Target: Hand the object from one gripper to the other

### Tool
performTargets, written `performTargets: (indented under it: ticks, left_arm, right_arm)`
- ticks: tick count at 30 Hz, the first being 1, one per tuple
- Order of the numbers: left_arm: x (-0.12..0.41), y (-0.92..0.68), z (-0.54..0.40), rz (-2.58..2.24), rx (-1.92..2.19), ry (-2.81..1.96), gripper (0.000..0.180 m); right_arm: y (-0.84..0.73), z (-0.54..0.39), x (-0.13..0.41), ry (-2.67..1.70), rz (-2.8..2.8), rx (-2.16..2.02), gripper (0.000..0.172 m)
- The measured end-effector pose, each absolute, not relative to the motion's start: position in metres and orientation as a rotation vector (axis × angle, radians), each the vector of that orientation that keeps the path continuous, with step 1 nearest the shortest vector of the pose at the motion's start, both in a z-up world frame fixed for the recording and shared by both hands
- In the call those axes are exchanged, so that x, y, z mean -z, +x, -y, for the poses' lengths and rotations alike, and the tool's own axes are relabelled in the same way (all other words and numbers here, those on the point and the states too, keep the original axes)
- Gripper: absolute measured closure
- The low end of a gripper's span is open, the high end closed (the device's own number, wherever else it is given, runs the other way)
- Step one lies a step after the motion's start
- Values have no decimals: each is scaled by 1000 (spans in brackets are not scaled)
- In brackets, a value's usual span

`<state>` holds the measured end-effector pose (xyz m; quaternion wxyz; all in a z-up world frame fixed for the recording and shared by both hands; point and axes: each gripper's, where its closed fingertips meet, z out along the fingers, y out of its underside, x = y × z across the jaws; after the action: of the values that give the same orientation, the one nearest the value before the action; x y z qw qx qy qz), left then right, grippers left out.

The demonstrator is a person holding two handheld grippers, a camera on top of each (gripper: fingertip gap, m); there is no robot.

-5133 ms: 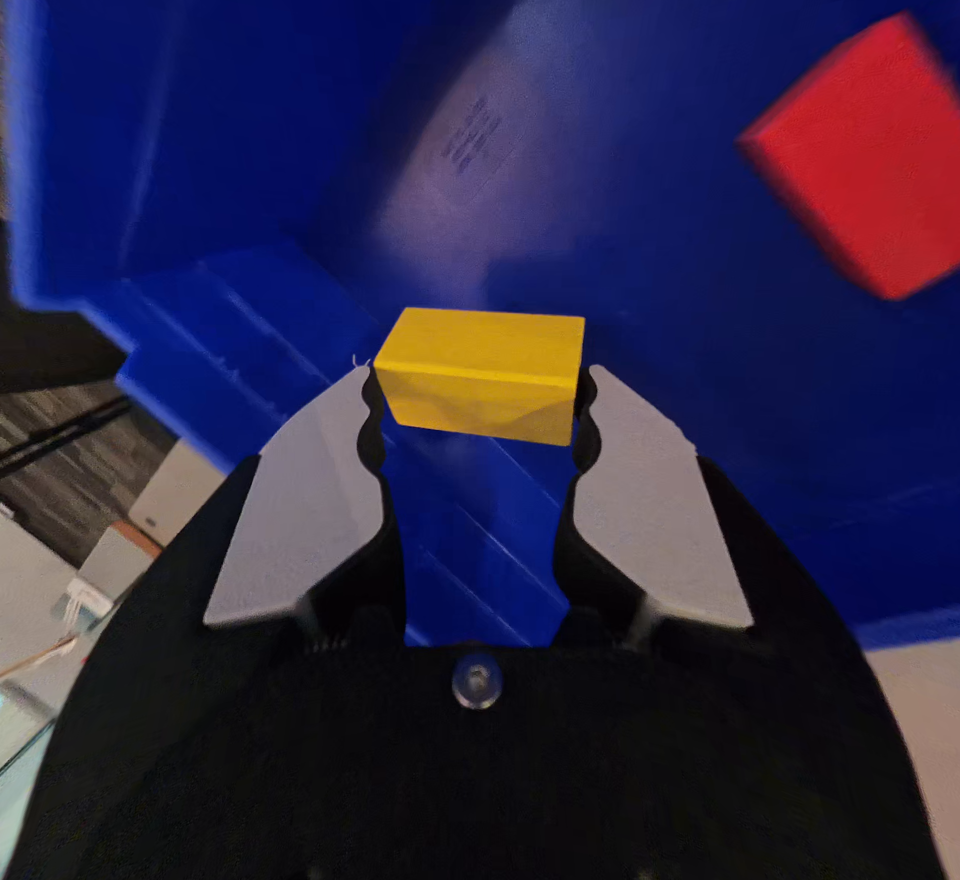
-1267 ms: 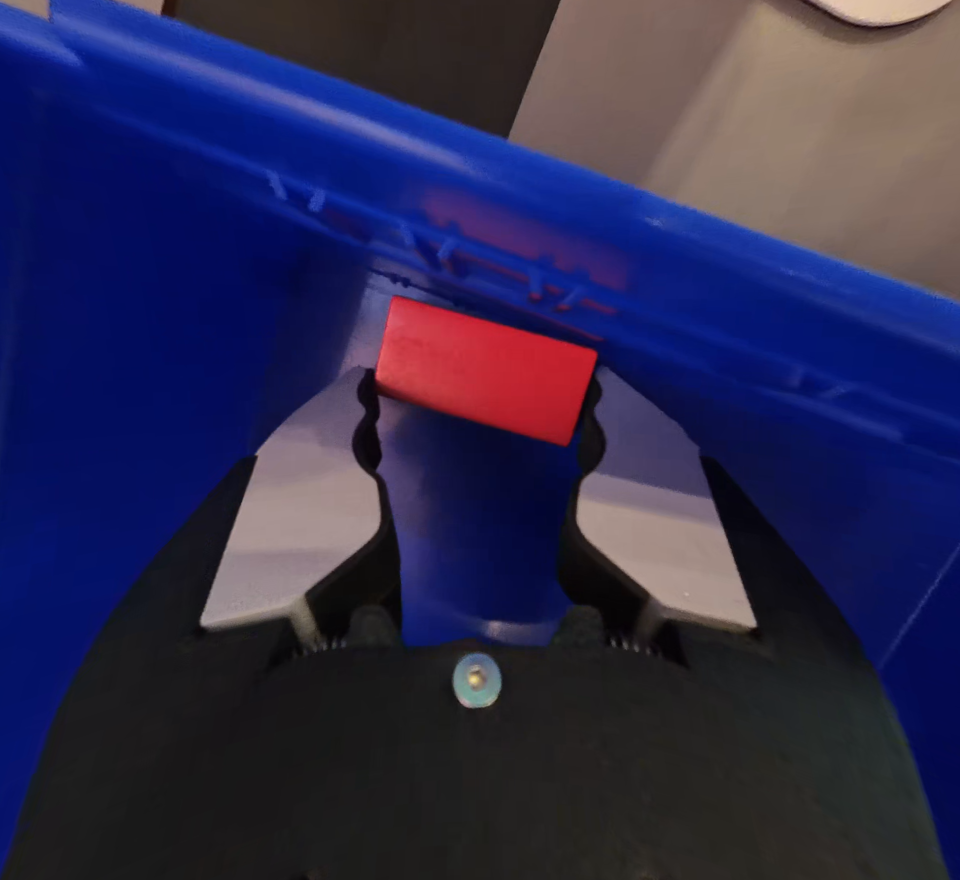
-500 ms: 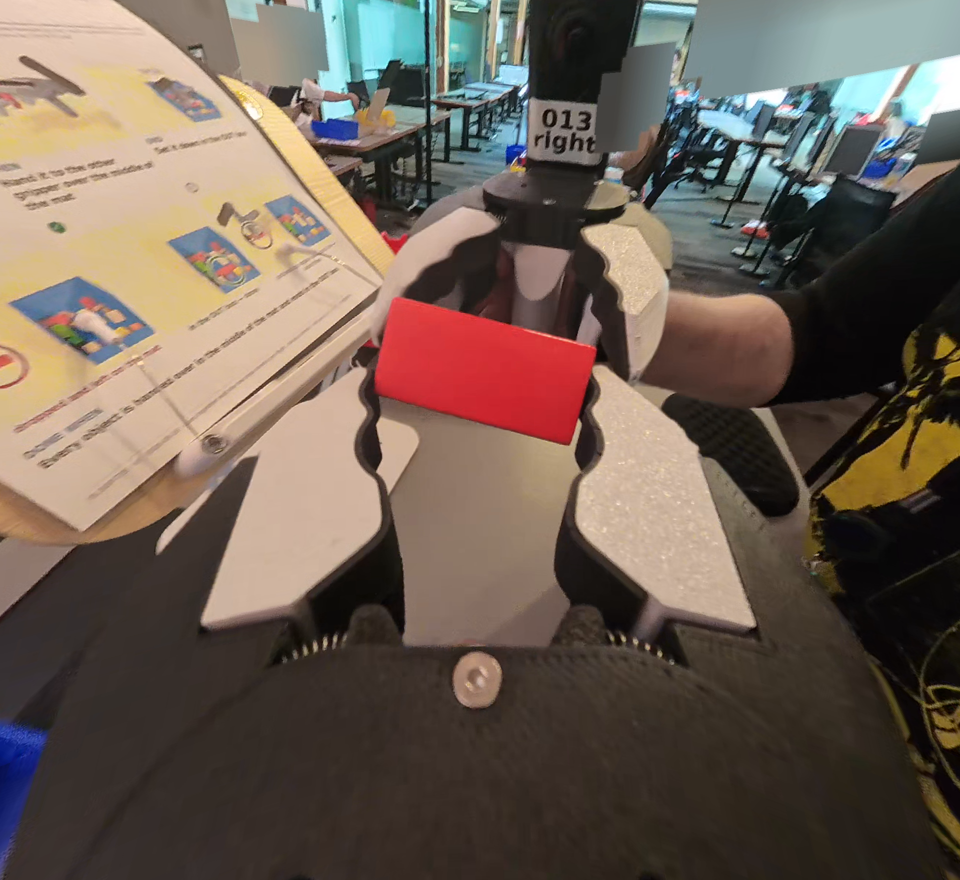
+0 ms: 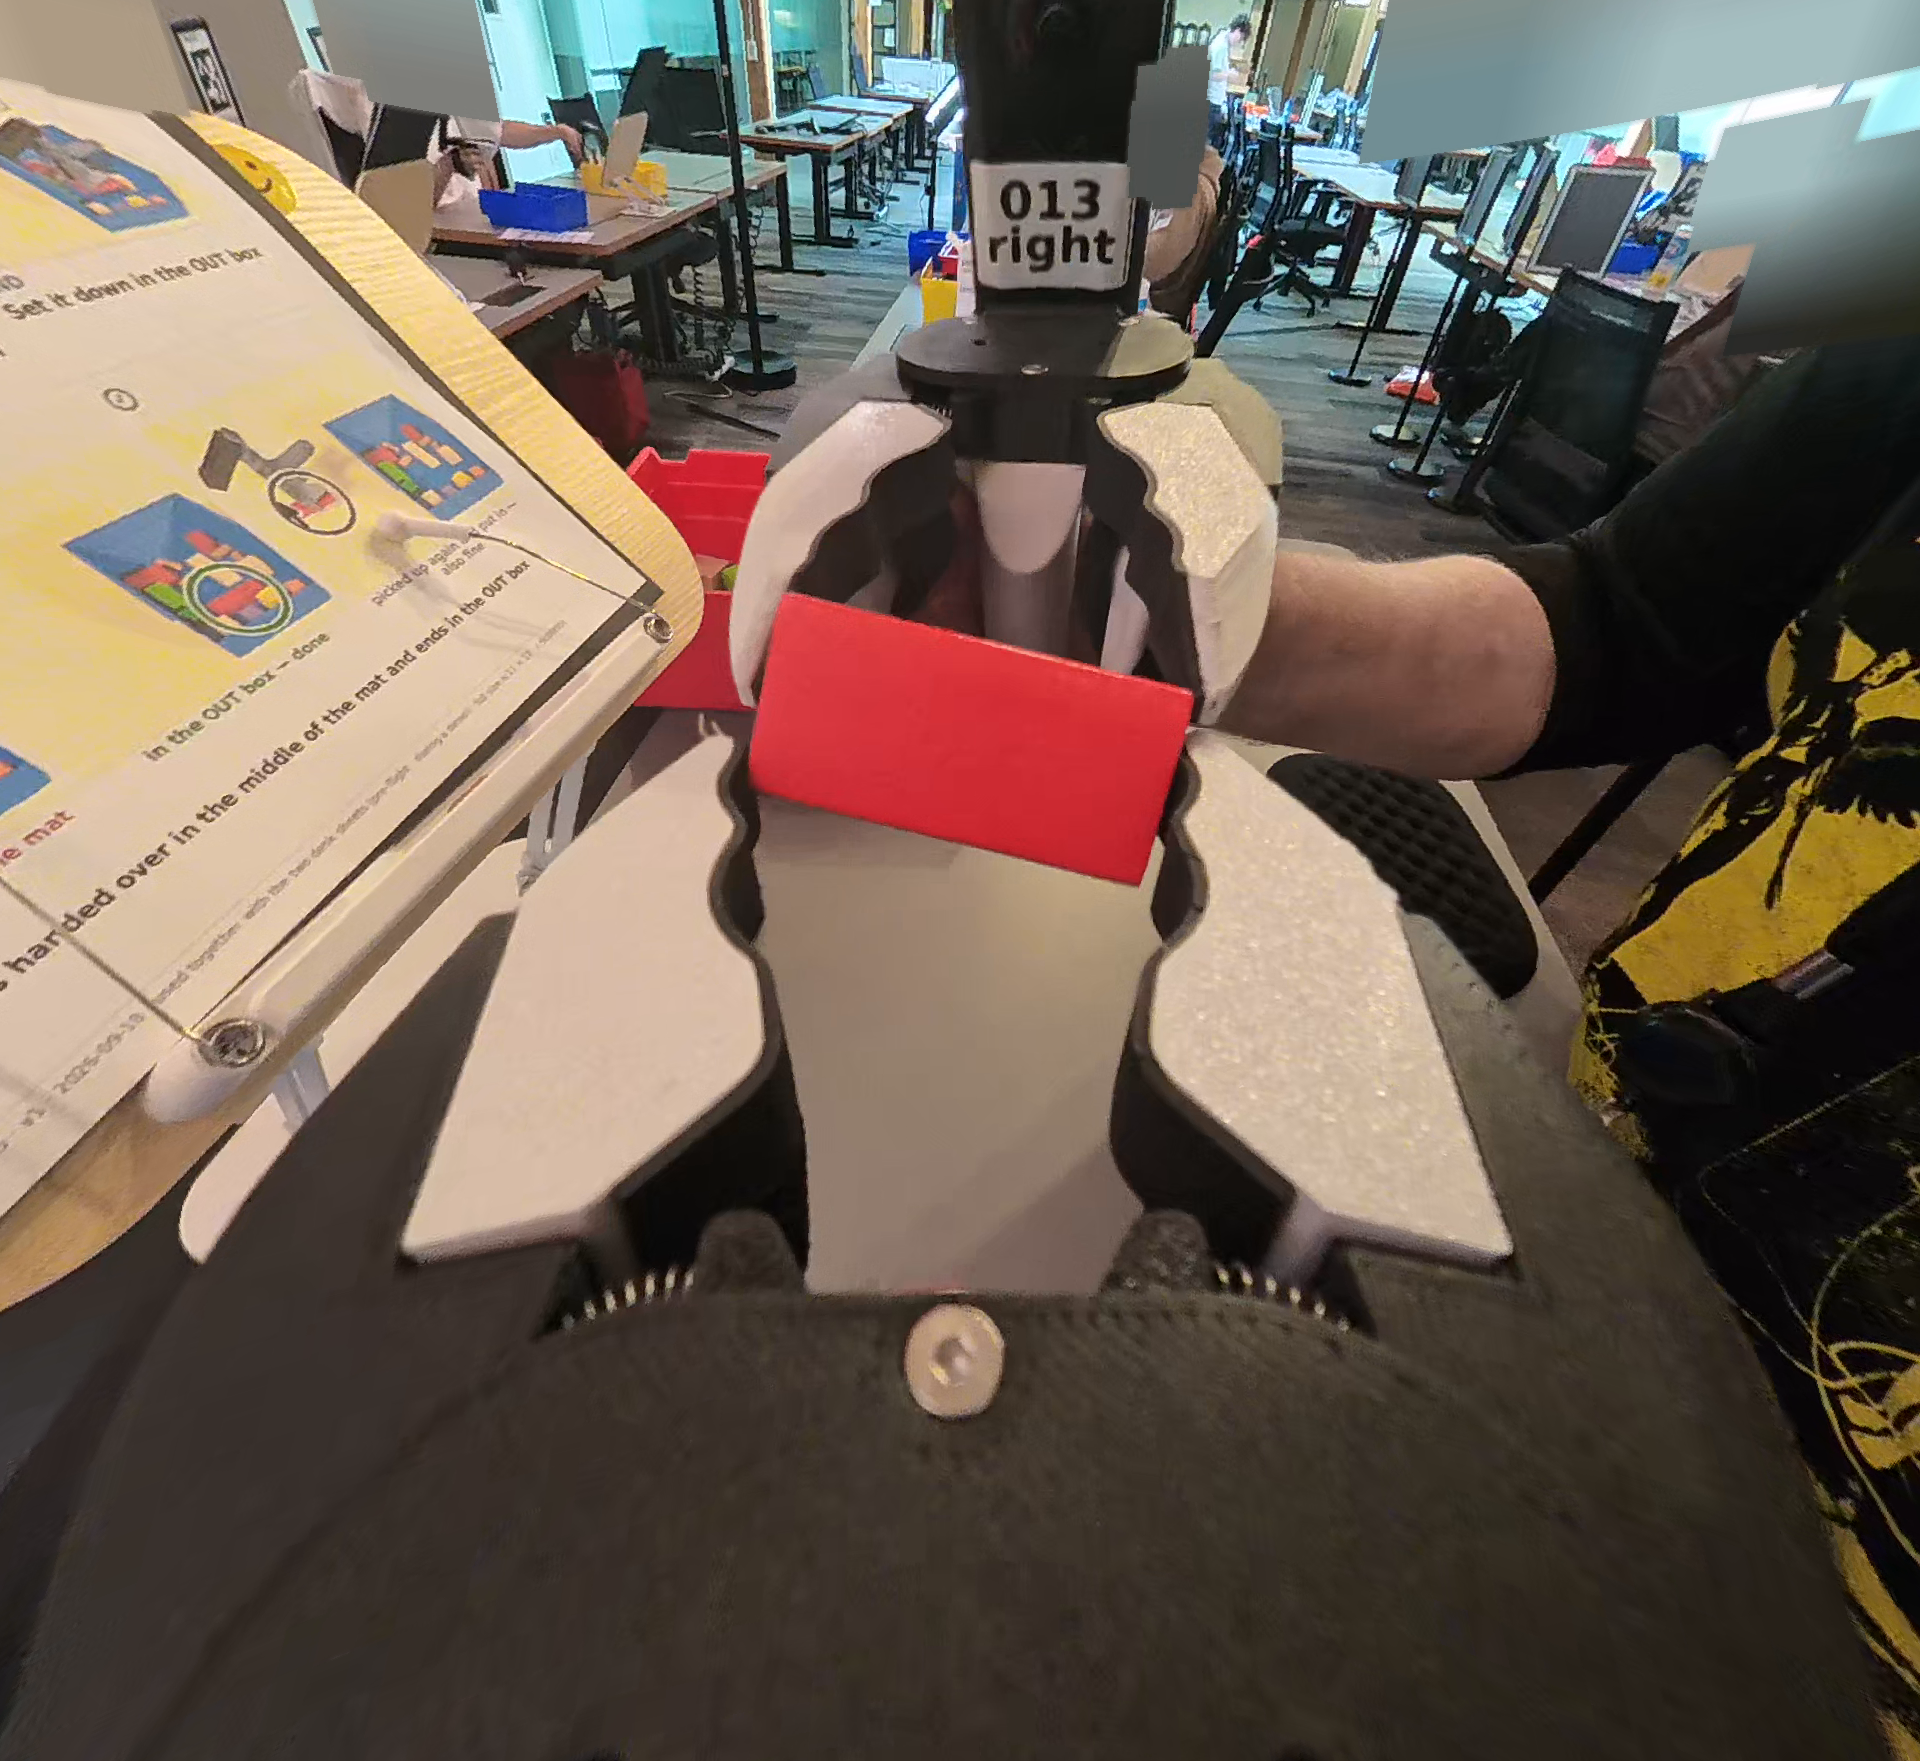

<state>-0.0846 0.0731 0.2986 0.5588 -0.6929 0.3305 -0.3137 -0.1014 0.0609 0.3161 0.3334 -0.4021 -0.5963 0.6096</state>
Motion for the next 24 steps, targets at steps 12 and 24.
performTargets:
  ticks: [12, 24]
  left_arm:
    - [-297, -77, -82, -765, 765, -1664, 108]
    - [-303, -55, -85, -752, 821, -1690, 108]
  right_arm:
    - [-94, -72, -315, -1063, 1512, -1642, 105]
    - [-73, -74, -324, -1059, 1471, -1745, 105]
